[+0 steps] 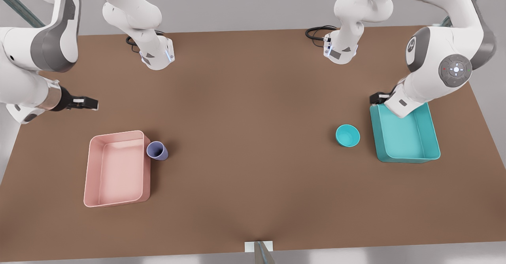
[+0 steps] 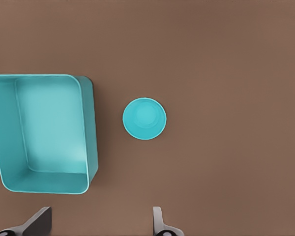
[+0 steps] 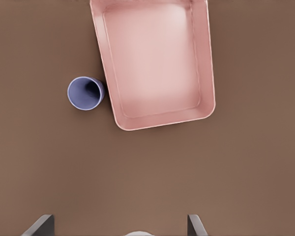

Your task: Put the bowls and cups in different boxes

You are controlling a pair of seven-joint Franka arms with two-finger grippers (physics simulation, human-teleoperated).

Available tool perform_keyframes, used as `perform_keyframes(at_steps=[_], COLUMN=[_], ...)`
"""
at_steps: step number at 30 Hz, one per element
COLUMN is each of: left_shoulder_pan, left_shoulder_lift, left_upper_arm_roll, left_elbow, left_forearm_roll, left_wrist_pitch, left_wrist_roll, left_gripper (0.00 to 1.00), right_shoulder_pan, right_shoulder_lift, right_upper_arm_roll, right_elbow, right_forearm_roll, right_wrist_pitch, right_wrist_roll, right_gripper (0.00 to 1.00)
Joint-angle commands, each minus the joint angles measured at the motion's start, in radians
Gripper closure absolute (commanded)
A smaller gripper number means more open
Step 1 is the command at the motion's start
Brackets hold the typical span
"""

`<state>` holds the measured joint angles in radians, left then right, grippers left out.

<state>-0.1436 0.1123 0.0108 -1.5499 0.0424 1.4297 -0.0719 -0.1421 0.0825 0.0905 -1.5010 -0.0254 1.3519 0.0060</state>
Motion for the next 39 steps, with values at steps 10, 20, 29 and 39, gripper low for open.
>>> perform_keyframes(at_steps=[10, 20, 29, 39], left_shoulder_pan=[-0.102, -0.129, -0.131, -0.047], left_shoulder_lift=[0.285, 0.300, 0.331, 0.161], left_upper_arm_roll=[0.006, 0.003, 0.003, 0.011], left_elbow=[-0.297, -0.558, -0.599, -0.391], left_forearm_roll=[0.120, 0.185, 0.182, 0.188], left_wrist_pitch=[0.788, 0.979, 0.996, 0.539], left_wrist_roll=[0.003, -0.054, -0.074, -0.100], left_gripper=[0.00, 0.00, 0.74, 0.79], right_shoulder_pan=[0.266, 0.259, 0.251, 0.260], right_shoulder_lift=[0.163, 0.166, 0.263, 0.325], right_upper_arm_roll=[0.009, 0.000, 0.000, -0.002], right_elbow=[-0.203, -0.596, -0.564, -0.541], right_forearm_roll=[-0.002, -0.024, -0.024, -0.025], right_wrist_pitch=[0.503, 1.021, 1.027, 1.033], right_wrist_roll=[0.299, 0.316, 0.316, 0.316], right_gripper=[0.00, 0.00, 0.00, 0.00])
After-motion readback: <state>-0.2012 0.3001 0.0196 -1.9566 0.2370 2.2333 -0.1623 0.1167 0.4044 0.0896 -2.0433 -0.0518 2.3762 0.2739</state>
